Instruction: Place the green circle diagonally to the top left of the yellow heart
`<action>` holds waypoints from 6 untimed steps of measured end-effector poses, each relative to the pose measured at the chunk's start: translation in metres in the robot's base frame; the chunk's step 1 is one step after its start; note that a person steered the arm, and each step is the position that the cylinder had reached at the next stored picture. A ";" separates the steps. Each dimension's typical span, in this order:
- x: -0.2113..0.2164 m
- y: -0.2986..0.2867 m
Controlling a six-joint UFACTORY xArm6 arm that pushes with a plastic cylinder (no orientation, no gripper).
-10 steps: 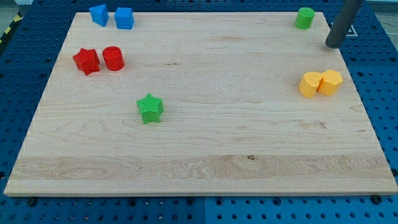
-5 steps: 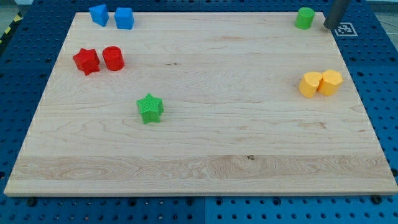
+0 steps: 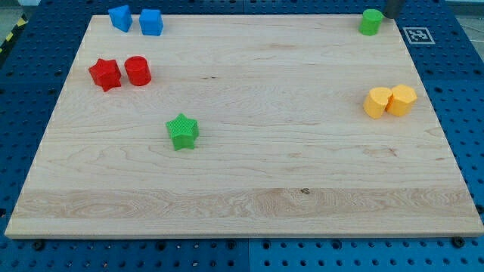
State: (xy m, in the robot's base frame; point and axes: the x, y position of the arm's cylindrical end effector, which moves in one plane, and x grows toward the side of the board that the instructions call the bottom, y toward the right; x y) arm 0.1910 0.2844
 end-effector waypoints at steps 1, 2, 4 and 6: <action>0.000 -0.008; 0.000 -0.009; 0.001 -0.008; 0.009 -0.008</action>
State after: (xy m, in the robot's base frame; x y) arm 0.1997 0.2765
